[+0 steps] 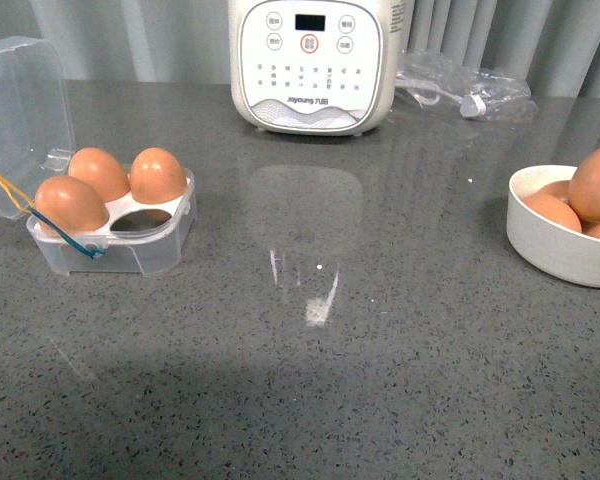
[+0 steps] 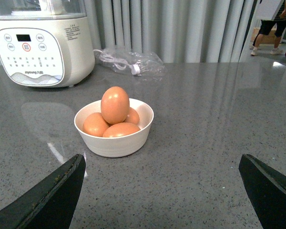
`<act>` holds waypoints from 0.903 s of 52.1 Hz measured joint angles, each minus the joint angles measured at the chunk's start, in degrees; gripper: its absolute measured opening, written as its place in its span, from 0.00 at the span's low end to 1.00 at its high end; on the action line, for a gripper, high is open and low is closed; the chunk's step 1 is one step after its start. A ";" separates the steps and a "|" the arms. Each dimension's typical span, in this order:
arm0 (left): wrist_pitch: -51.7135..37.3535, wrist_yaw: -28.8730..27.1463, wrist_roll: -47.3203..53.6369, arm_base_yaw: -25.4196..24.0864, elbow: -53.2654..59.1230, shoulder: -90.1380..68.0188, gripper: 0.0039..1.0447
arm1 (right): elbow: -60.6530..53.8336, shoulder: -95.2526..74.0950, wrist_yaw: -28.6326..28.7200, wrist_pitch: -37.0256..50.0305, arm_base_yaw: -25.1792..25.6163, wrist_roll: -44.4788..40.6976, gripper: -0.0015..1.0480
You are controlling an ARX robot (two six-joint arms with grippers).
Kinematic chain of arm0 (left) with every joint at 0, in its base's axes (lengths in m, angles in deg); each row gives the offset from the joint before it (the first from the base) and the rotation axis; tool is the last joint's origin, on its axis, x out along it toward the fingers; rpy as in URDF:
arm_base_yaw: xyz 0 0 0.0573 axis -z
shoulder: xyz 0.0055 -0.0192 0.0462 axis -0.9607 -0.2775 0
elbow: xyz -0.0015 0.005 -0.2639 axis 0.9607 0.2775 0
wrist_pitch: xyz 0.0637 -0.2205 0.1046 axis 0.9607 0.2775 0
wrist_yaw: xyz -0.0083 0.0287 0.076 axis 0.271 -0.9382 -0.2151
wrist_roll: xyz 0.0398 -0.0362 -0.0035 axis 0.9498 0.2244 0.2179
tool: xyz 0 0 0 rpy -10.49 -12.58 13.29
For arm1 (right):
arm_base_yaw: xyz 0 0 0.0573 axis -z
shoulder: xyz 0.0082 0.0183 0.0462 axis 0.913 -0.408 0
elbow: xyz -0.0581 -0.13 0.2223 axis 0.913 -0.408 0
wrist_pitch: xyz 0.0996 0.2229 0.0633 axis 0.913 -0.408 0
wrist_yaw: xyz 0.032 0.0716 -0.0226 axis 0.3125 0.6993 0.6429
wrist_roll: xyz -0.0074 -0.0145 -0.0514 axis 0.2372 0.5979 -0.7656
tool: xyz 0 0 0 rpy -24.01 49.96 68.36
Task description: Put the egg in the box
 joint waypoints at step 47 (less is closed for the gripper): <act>0.00 0.00 0.00 0.00 0.00 0.00 0.94 | 29.92 -69.18 14.47 20.06 0.37 -5.09 0.93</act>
